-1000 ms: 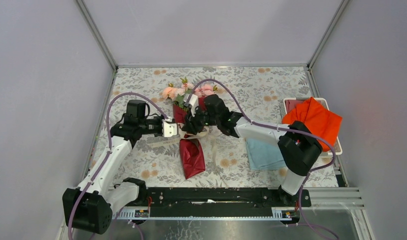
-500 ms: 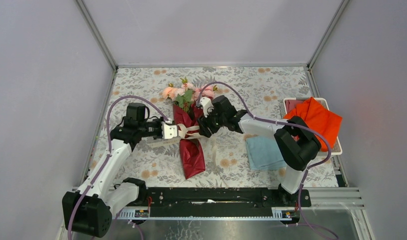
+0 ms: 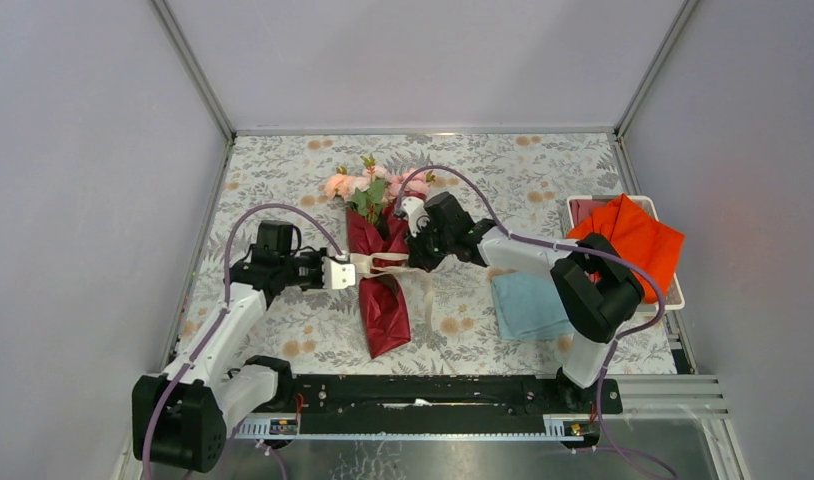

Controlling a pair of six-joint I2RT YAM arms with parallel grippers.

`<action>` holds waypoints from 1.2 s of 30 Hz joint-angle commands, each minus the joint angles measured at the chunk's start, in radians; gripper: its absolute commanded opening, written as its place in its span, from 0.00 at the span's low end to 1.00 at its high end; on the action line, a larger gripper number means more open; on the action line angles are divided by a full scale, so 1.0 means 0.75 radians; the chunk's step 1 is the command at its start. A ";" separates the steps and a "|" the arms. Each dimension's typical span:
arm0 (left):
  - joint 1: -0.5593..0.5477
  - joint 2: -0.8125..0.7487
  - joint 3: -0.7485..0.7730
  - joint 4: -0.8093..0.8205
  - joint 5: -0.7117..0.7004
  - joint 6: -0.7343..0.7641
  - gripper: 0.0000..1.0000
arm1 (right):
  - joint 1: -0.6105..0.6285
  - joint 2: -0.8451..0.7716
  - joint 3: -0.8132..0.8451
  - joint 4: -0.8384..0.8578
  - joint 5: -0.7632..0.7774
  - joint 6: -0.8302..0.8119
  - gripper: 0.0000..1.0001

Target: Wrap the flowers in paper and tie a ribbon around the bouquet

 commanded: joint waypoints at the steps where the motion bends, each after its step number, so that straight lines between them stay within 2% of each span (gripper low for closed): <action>1: 0.010 0.012 -0.059 0.050 -0.046 0.096 0.00 | 0.012 -0.183 0.000 0.010 0.034 0.009 0.02; 5: 0.010 0.022 -0.059 0.084 -0.037 0.056 0.00 | 0.014 -0.300 -0.119 0.140 0.009 -0.006 0.01; 8: 0.010 0.014 -0.033 0.098 0.025 0.009 0.00 | 0.045 -0.310 -0.174 0.220 -0.062 -0.031 0.07; 12: 0.010 0.013 -0.035 0.124 0.068 -0.009 0.00 | 0.112 -0.203 -0.102 0.176 -0.171 -0.089 0.27; 17: 0.010 0.006 -0.064 0.143 0.073 -0.003 0.00 | 0.106 -0.196 0.088 -0.207 -0.231 -0.316 0.53; 20: 0.010 0.001 -0.076 0.159 0.078 -0.003 0.00 | 0.026 -0.283 0.166 -0.336 -0.319 -0.361 0.63; 23: 0.010 -0.007 -0.093 0.179 0.083 0.003 0.00 | -0.088 -0.331 0.175 -0.247 -0.407 -0.298 0.66; 26: 0.009 -0.012 -0.101 0.180 0.092 0.003 0.00 | -0.127 -0.260 0.206 -0.165 -0.347 -0.231 0.64; 28: 0.010 -0.015 -0.100 0.180 0.092 0.002 0.00 | -0.127 -0.157 0.315 -0.213 -0.298 -0.196 0.53; 32: 0.009 -0.022 -0.100 0.179 0.084 0.001 0.00 | -0.128 0.007 0.407 -0.250 -0.153 -0.164 0.22; 36: 0.010 -0.032 -0.110 0.174 0.084 -0.001 0.00 | -0.129 0.078 0.423 -0.313 -0.080 -0.178 0.12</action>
